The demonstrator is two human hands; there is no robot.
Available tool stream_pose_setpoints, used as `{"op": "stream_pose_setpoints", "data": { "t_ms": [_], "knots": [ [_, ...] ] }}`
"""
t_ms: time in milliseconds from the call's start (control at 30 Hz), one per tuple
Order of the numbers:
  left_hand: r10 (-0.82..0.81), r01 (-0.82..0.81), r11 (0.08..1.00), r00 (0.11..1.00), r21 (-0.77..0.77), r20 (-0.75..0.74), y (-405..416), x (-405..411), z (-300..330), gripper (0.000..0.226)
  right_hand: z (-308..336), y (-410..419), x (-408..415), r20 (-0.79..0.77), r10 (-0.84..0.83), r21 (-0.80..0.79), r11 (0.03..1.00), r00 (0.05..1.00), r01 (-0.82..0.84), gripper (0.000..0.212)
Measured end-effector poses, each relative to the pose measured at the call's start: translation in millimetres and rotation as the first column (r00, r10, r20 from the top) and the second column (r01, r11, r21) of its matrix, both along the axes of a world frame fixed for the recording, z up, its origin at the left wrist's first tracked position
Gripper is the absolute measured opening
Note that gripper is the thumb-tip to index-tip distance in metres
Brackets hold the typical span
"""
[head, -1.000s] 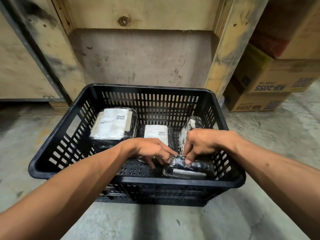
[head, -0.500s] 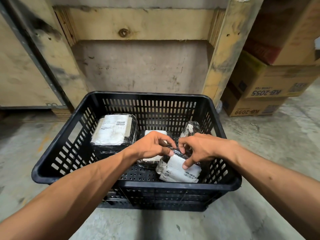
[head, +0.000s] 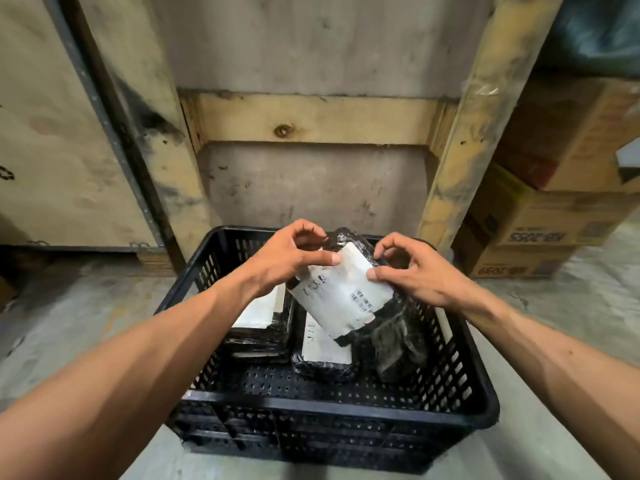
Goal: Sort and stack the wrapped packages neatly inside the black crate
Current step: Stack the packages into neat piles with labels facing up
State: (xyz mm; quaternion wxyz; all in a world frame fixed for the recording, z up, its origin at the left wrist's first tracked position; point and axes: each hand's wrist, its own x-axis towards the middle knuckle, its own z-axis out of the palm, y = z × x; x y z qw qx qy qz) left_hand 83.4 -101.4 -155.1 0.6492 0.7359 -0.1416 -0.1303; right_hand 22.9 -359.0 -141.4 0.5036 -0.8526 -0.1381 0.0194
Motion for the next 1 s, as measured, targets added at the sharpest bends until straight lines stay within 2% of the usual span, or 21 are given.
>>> {"op": "stream_pose_setpoints", "data": {
  "t_ms": [167,333,467,567,633,733,833,900,967,1000],
  "knots": [
    [-0.03,0.035,0.998,0.995,-0.058,0.092,10.3,9.6,7.0,0.047,20.2,4.2,14.4,-0.063,-0.056,0.21,0.975,0.996,0.068,0.02],
    [0.043,-0.034,0.996,0.992,-0.081,0.116,8.5,4.7,-14.2,0.032,-21.0,15.7,8.8,-0.041,-0.177,0.292,0.939,0.983,0.181,0.009],
    [0.103,-0.091,0.989,0.989,-0.113,0.11,8.6,-3.8,-33.4,0.019,-43.7,25.8,5.3,0.022,-0.205,0.272,0.943,0.979,0.191,0.016],
    [0.196,-0.184,0.973,0.978,-0.139,0.076,6.7,-4.6,-36.9,0.018,-51.2,25.4,3.3,0.021,-0.236,0.285,0.933,0.972,0.22,0.029],
    [0.276,-0.263,0.941,0.961,-0.211,0.031,5.6,-3.9,-36.8,0.019,-54.0,23.3,1.7,0.026,-0.259,0.286,0.927,0.965,0.241,0.044],
    [0.352,-0.354,0.87,0.933,-0.345,-0.069,-1.8,-6.6,-35.4,0.019,-55.2,28.0,1.1,0.019,-0.206,0.357,0.916,0.978,0.186,0.066],
    [0.378,-0.383,0.827,0.921,-0.412,-0.097,-10.1,-12.9,-38.2,0.019,-56.8,39.7,4.0,0.04,-0.185,0.323,0.932,0.982,0.162,0.084],
    [0.324,-0.303,0.903,0.946,-0.304,0.018,-7.5,-16.8,-45.5,0.033,-59.4,42.9,7.4,0.079,-0.2,0.291,0.942,0.977,0.17,0.085],
    [0.154,-0.135,0.979,0.98,-0.156,0.122,-0.4,-21.1,-56.3,0.07,-61.8,42.7,10.0,0.097,-0.217,0.281,0.942,0.971,0.182,0.085],
    [0.09,-0.076,0.99,0.99,-0.122,0.112,2.5,-22.4,-59.6,0.089,-63.0,42.4,10.9,0.086,-0.221,0.27,0.944,0.972,0.191,0.085]
  ]
}}
